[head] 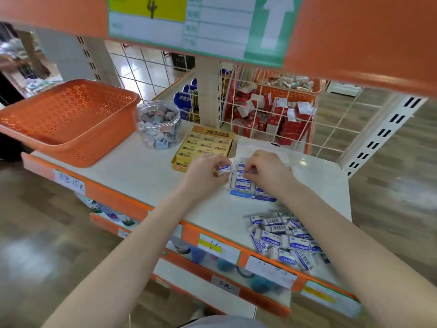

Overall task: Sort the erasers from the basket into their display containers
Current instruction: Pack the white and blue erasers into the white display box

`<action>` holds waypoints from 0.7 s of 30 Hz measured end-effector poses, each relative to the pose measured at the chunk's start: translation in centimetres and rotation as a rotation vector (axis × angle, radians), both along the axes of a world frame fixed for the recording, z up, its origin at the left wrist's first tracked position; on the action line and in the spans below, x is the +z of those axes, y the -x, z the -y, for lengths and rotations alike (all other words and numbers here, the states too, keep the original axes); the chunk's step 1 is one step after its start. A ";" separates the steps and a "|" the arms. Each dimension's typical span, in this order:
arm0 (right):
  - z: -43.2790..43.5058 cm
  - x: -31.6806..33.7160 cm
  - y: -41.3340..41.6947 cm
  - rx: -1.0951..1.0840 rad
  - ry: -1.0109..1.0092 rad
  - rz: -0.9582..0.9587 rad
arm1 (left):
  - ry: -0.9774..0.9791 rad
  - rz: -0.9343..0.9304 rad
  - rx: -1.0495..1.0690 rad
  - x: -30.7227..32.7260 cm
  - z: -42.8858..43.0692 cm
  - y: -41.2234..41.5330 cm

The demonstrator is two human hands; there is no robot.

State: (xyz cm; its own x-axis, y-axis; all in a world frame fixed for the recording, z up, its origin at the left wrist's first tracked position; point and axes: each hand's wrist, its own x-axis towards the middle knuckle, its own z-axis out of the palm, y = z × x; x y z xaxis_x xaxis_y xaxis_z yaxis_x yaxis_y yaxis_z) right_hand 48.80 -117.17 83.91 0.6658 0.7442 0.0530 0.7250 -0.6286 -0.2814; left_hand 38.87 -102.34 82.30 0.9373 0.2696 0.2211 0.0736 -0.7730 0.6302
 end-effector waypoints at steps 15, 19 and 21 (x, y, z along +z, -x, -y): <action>1.5 1.3 2.1 0.049 -0.399 -0.252 | 0.018 0.184 0.007 0.6 1.0 0.1; 2.2 1.2 2.0 -0.031 -0.551 -0.328 | 0.131 0.191 -0.019 1.2 2.0 -0.5; 2.6 1.1 1.7 -0.021 -0.570 -0.300 | 0.171 0.181 -0.021 1.3 2.6 -0.6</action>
State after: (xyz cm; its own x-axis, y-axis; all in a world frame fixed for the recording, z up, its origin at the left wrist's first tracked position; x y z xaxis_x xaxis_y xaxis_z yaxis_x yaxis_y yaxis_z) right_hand 47.14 -119.79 85.04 0.7274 0.6408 0.2454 0.5519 -0.3339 -0.7641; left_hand 39.50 -104.92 83.61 0.8925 0.2981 0.3385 -0.0675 -0.6538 0.7537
